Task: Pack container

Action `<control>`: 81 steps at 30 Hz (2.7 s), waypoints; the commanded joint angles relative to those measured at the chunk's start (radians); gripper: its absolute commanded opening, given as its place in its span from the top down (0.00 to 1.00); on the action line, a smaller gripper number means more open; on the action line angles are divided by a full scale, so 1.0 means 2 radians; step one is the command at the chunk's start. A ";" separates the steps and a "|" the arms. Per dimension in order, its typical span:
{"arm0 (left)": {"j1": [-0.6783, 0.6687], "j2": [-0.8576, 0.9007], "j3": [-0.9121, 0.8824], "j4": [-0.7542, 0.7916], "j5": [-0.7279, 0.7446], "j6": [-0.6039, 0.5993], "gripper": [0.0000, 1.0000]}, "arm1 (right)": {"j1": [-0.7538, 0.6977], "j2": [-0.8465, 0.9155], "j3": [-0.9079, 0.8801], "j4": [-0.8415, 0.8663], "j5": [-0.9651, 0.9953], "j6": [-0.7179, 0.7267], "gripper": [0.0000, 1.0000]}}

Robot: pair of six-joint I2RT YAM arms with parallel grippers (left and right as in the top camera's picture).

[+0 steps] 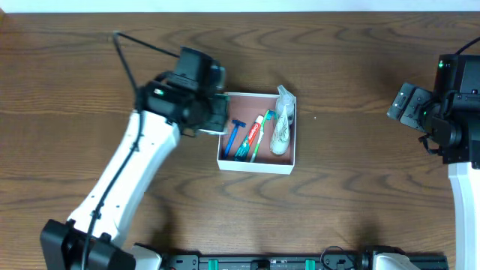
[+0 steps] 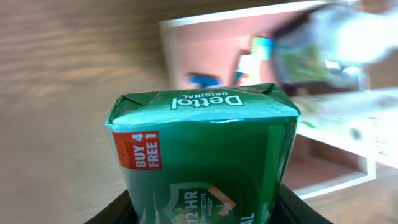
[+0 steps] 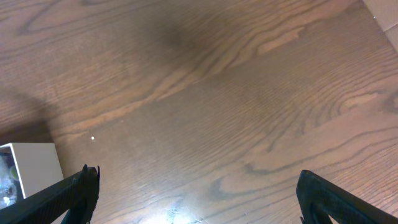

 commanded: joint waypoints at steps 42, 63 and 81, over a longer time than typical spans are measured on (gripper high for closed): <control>-0.065 0.035 0.028 0.013 -0.112 -0.077 0.02 | -0.004 0.000 0.000 -0.001 0.004 -0.004 0.01; -0.059 -0.359 0.003 -0.084 -0.247 0.002 0.02 | -0.004 0.000 0.000 -0.001 0.004 -0.004 0.01; 0.013 -0.419 -0.251 0.007 -0.269 0.002 0.02 | -0.004 0.000 0.000 -0.001 0.004 -0.004 0.01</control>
